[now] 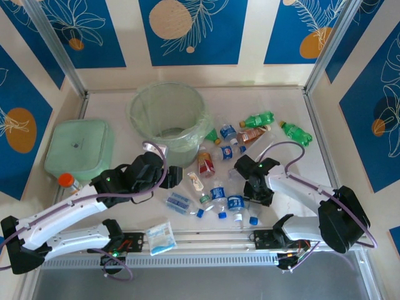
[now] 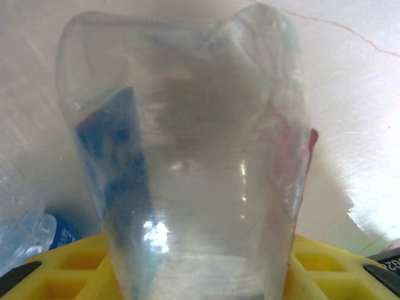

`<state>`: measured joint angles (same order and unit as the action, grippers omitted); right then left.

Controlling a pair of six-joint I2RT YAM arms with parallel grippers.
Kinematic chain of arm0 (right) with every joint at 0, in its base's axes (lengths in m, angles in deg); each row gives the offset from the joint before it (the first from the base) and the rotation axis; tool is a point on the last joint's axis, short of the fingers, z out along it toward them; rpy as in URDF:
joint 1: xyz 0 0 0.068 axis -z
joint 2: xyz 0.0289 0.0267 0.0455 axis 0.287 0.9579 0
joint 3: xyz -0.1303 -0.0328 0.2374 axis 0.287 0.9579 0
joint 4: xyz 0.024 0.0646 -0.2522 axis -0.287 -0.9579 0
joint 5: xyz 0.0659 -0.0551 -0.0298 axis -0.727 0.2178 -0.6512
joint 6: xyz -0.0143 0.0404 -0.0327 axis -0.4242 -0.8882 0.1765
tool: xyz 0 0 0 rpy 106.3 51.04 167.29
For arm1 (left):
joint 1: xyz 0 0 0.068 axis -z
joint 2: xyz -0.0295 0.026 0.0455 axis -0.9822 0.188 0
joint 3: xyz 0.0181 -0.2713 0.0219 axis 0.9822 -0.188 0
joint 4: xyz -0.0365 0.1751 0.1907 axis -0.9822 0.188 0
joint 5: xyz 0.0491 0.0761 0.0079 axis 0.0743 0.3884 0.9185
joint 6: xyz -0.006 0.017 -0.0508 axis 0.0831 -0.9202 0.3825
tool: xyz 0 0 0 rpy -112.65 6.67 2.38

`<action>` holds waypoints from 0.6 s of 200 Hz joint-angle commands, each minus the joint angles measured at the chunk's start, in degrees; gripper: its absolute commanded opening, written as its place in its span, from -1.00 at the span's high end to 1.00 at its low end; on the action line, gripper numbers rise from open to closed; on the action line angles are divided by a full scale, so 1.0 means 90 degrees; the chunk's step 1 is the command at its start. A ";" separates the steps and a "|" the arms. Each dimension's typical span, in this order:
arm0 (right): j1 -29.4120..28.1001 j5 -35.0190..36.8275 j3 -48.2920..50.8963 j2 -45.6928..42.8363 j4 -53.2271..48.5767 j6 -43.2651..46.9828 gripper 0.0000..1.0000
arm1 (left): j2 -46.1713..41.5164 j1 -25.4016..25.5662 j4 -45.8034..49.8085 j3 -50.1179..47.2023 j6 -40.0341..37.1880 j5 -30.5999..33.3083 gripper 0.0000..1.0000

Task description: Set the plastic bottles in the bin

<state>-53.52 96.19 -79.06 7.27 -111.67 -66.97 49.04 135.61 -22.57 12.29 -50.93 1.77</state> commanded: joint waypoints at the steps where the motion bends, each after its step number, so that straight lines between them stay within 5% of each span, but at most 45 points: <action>1: -0.0184 0.0262 -0.0320 -0.0126 -0.0505 -0.0246 0.04 | -0.0029 0.0047 0.0054 -0.0075 0.0052 -0.0058 -0.44; 64: -0.0380 0.0680 -0.1359 -0.0583 -0.1244 -0.0232 0.04 | -0.0107 0.0048 0.0035 -0.0282 0.0168 0.0076 -0.44; 120: -0.0352 0.1110 -0.3861 -0.0560 -0.1251 0.0893 0.04 | -0.0384 0.0047 0.0321 -0.0431 0.0326 0.0364 -0.45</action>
<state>-56.47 103.01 -105.05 1.74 -121.99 -64.63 47.42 135.61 -21.95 8.84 -48.92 2.75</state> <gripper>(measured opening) 0.481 0.726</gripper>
